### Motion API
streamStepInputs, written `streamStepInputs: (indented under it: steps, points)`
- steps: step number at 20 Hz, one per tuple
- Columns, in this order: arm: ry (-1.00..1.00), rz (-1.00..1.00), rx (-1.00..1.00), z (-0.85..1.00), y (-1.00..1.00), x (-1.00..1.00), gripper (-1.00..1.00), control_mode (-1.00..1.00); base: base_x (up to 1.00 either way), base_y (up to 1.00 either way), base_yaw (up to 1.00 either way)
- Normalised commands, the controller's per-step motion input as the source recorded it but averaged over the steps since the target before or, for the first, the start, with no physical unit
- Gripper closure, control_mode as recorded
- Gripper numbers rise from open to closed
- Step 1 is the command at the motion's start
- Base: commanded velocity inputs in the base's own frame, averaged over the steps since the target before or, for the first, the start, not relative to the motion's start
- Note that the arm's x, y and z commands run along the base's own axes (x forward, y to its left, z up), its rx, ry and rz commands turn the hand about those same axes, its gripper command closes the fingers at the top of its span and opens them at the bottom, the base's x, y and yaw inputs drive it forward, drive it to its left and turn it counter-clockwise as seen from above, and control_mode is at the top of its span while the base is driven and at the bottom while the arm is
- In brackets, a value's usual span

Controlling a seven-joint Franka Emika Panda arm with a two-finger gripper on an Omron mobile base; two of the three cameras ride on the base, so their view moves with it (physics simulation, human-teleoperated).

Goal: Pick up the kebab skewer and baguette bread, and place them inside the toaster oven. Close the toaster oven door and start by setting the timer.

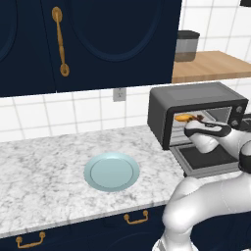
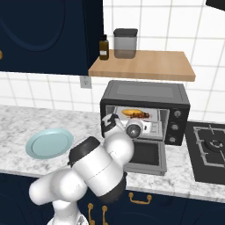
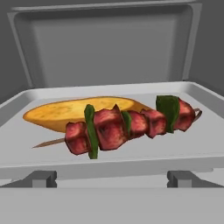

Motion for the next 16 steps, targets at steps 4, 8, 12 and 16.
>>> streamStepInputs:
  steps: [4, 8, 12, 16]
  points:
    - [0.00, 0.00, 0.00, 0.00, 0.00, 0.20, -1.00, -1.00, 0.00, 0.00, 0.00]
    - [0.00, 0.00, 0.00, 0.00, 0.00, 0.11, -1.00, -1.00, 0.00, 0.00, 0.00]
    - [0.00, 0.00, 0.00, 0.00, 0.00, 0.01, -1.00, -1.00, 0.00, 0.00, 0.00]
    - [0.00, 0.00, 0.00, 0.00, -0.01, -0.16, -1.00, -1.00, 0.00, 0.00, 0.00]
